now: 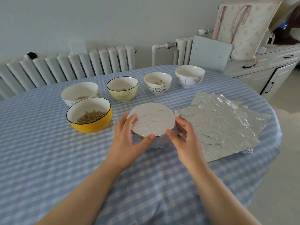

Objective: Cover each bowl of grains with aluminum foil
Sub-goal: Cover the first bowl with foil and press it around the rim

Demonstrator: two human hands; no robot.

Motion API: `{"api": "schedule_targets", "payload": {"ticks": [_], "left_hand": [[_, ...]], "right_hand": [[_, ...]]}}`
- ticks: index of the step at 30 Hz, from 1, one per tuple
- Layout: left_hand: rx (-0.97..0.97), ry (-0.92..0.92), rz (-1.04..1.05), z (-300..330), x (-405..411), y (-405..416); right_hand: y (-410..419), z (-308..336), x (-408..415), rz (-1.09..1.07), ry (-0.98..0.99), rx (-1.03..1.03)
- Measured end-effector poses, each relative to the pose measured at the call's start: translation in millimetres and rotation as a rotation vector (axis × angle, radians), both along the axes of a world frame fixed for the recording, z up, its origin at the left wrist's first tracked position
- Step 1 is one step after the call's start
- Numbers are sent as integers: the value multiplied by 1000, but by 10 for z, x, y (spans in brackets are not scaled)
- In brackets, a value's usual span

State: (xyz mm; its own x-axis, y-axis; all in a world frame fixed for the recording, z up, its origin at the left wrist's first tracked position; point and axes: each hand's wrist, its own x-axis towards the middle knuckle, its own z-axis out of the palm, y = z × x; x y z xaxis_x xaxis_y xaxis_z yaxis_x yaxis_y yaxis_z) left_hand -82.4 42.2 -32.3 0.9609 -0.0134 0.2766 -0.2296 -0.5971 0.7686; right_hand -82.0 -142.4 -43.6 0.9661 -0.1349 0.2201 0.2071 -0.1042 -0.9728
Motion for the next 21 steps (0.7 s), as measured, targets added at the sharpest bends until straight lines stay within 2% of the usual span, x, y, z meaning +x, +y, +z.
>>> {"api": "schedule_targets", "payload": {"ticks": [5, 7, 11, 16, 21], "left_hand": [[-78, 32, -6, 0, 29, -13], [-96, 32, -11, 2, 30, -19], [-112, 31, -11, -33, 53, -15], [-136, 46, -12, -23, 43, -32], [-144, 50, -16, -22, 47, -28]], "right_hand": [[110, -51, -59, -57, 35, 353], [140, -63, -59, -60, 58, 430], [160, -62, -32, -100, 83, 407], [249, -77, 23, -259, 82, 344], [350, -22, 70, -365, 111, 386]]}}
